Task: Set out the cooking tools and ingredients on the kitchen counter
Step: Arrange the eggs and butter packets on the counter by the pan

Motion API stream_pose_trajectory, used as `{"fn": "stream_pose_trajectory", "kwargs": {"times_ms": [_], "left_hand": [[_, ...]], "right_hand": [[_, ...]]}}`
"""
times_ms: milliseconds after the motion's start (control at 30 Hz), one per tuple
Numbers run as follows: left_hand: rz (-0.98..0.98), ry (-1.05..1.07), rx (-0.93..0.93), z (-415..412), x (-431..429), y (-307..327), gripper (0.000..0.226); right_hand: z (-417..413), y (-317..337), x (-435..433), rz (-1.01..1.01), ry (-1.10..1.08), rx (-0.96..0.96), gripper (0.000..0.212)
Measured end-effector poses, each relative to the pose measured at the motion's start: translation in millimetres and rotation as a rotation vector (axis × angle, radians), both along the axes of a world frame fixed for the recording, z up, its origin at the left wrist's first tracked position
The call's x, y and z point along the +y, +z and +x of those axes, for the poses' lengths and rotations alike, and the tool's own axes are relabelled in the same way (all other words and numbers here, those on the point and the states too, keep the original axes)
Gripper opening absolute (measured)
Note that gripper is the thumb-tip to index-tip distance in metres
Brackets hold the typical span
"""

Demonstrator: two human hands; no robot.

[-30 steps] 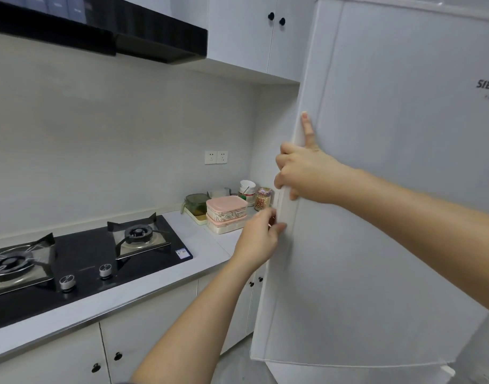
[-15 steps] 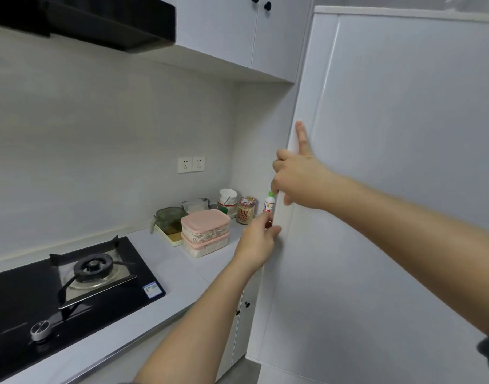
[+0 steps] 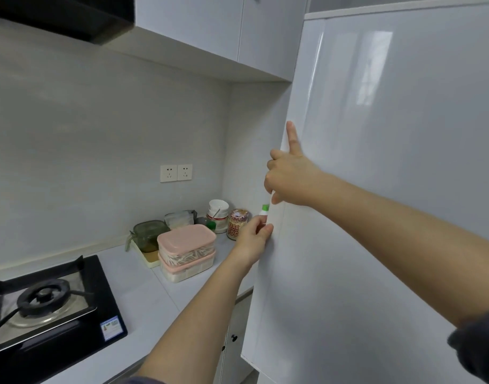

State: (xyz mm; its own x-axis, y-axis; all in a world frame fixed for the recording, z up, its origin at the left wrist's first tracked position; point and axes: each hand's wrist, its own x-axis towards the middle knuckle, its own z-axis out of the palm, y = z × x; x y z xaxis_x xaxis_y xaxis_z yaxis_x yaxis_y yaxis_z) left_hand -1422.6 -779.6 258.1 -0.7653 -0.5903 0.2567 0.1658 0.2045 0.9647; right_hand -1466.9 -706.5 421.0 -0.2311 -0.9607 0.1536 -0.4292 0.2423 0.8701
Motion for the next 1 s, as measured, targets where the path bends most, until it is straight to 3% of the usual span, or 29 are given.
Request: {"fn": "stream_pose_trajectory", "kwargs": {"times_ms": [200, 1000], "left_hand": [[0.148, -0.001, 0.051, -53.5, -7.4, -9.2, 0.017], [0.302, -0.135, 0.065, -179.8, -18.0, -10.1, 0.018]], "right_hand": [[-44.5, -1.0, -13.3, -0.011, -0.025, -0.005, 0.038], [-158.8, -3.7, -29.4, -0.058, -0.147, -0.002, 0.028]]}}
